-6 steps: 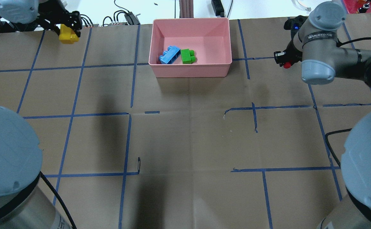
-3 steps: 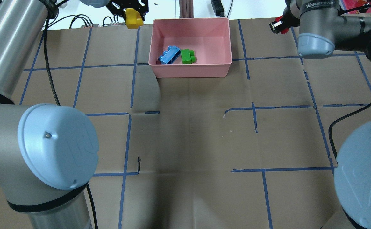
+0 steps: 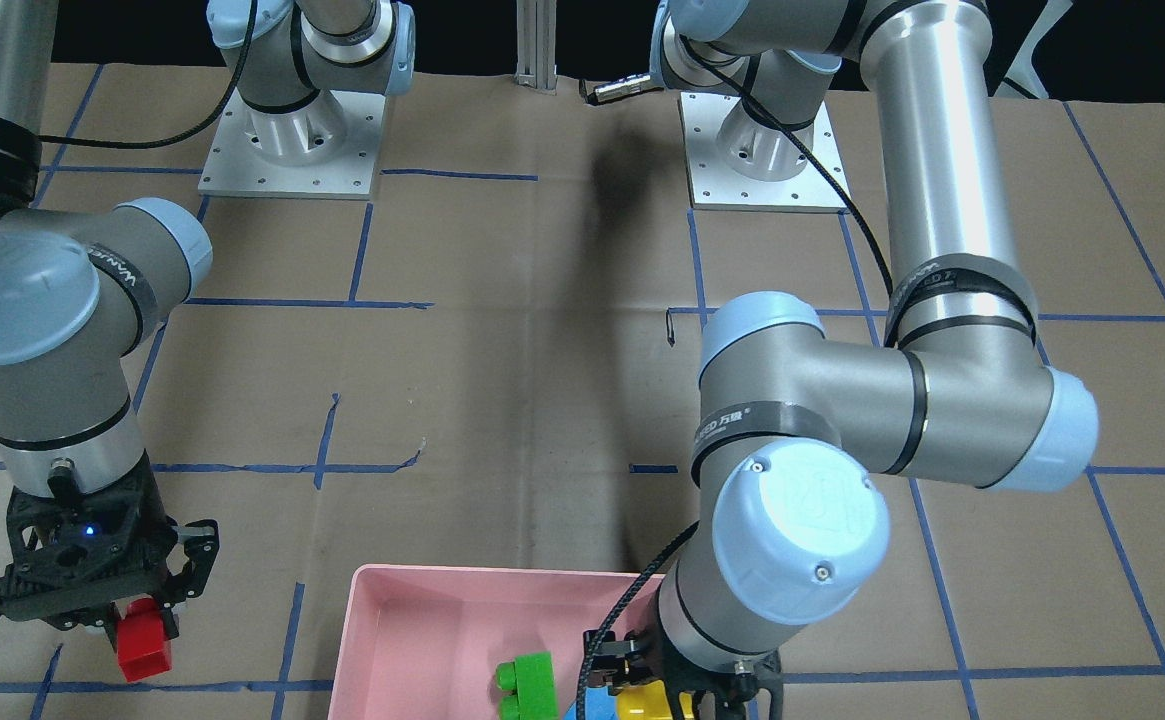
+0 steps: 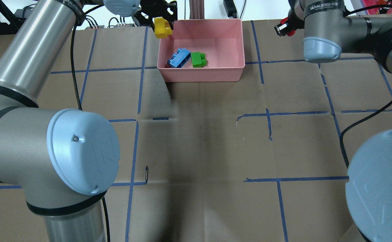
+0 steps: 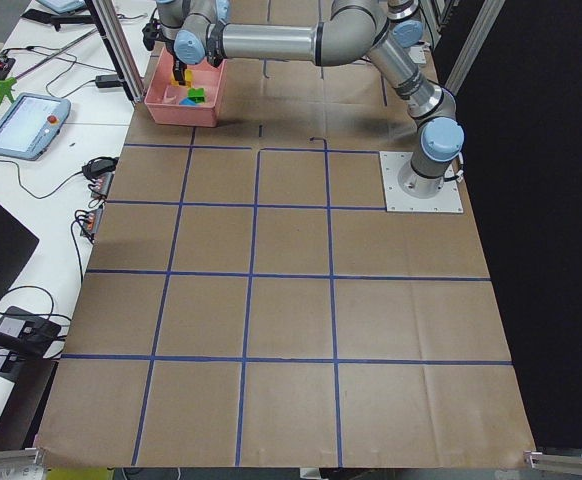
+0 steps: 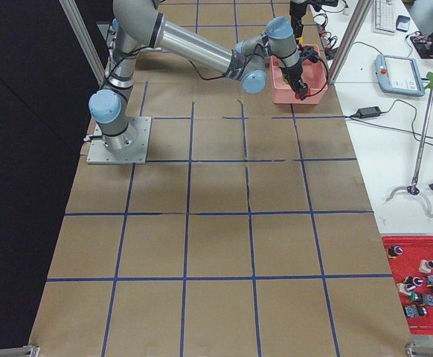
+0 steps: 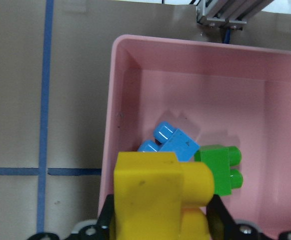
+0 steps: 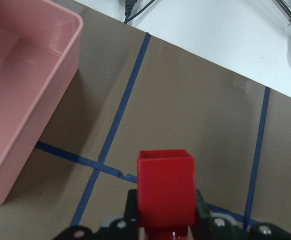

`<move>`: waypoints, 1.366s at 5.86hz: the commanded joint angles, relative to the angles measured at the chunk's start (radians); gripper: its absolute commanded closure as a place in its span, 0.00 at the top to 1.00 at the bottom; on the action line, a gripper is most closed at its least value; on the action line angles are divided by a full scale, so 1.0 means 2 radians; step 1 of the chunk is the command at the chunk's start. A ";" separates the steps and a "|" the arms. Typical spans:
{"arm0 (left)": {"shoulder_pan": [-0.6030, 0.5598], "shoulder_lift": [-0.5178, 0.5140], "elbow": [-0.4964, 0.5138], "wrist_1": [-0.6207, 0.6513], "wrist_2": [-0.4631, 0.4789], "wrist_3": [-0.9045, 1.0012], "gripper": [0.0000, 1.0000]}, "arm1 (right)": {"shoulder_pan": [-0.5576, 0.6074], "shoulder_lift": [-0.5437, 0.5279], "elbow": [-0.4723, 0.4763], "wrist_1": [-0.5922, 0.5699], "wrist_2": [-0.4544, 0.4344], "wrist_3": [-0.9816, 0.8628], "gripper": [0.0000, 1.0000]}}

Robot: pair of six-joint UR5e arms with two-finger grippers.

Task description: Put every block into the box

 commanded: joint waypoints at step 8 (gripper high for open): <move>0.124 0.284 -0.248 -0.100 0.061 0.159 1.00 | 0.141 0.126 -0.157 -0.022 0.100 0.229 0.40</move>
